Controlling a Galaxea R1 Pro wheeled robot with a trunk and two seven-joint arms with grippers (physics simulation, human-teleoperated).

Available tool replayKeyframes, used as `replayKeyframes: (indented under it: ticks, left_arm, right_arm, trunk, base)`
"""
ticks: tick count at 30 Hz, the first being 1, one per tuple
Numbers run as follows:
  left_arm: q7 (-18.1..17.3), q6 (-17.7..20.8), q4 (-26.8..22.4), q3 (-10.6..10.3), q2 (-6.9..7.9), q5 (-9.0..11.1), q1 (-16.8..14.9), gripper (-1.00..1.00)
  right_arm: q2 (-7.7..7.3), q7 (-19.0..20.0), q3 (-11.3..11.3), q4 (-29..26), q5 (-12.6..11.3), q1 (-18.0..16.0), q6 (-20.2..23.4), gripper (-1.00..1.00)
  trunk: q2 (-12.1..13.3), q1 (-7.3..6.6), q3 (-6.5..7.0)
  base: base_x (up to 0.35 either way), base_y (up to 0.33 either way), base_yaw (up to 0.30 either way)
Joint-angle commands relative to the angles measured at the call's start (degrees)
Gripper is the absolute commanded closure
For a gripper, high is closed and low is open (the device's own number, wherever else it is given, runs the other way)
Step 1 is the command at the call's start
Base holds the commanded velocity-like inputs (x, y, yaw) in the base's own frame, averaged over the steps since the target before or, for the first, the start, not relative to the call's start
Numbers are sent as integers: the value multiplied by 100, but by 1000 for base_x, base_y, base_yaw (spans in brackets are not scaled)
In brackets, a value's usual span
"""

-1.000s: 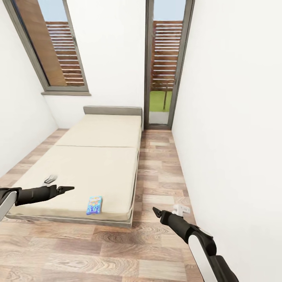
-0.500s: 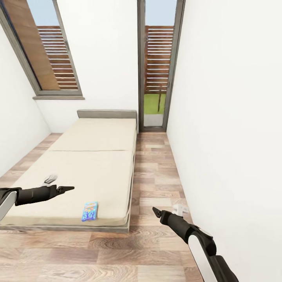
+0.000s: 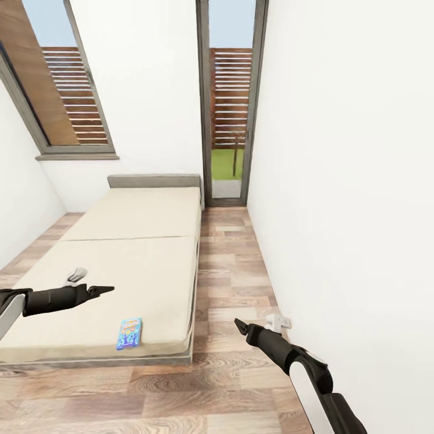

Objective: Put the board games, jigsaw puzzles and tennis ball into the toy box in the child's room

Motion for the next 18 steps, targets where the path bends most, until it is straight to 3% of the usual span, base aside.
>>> replayKeyframes:
  ticks: [1,9,13,18]
  left_arm:
    - [-58,27,0,11,10,22,-5,-100]
    - [-367,33,0,75,83,1,5,-100]
    - [-419,48,0,106,261,-3,16,-100]
    - [-433,52,0,115,359,4,20,-100]
  right_arm:
    - [4,6,-6,-5,-7,-5,29,-100]
    - [4,3,-6,-5,0,-5,31,-100]
    - [5,-14,-3,-5,1,-5,31,-100]
    - [6,-30,1,-5,-2,-5,31,-100]
  trunk:
    - [-12,4,-3]
    - [-12,4,67]
    - [-12,4,102]
    - [-12,4,146]
  base:
    - [0,0,-128]
    - [0,0,-127]
    - [0,0,-126]
    - [0,0,-125]
